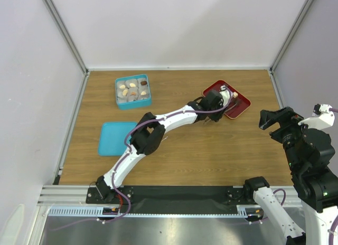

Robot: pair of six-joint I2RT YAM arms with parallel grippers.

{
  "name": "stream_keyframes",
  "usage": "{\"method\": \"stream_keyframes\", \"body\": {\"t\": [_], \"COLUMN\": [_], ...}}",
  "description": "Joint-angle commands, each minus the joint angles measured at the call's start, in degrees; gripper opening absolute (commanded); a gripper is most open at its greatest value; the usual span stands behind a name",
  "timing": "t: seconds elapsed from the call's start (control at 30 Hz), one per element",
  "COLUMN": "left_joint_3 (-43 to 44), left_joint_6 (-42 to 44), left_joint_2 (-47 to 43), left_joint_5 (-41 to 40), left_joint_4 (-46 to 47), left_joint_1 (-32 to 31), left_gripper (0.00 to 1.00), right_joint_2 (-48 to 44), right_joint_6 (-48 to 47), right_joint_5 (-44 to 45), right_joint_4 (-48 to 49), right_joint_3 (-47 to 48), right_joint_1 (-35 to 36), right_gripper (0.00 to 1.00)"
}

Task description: Pack the chocolate

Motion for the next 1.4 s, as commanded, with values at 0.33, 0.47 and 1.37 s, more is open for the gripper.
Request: {"method": "stream_keyframes", "body": {"t": [0.33, 0.47, 1.37], "left_joint_3": [-3.82, -3.73, -22.61], "left_joint_6": [0.67, 0.58, -9.52], "left_joint_2": [-10.61, -11.93, -42.68], "left_joint_5": [-3.04, -3.12, -12.87], "left_joint_4": [1.1, 0.92, -17.88], "left_joint_1": [-0.02, 0.15, 20.53], "left_gripper": [0.4, 0.4, 0.39], "right_joint_2": [0.44, 0.53, 16.95], "right_joint_6": [-0.53, -0.45, -1.85], "right_joint_5": [-0.25, -0.33, -8.42], "right_joint_4": [3.32, 3.67, -4.67], "right_joint_3": [-0.26, -0.52, 10.36], "right_joint_1": [0.14, 0.15, 0.76], "right_gripper": [0.94, 0.94, 0.93]}}
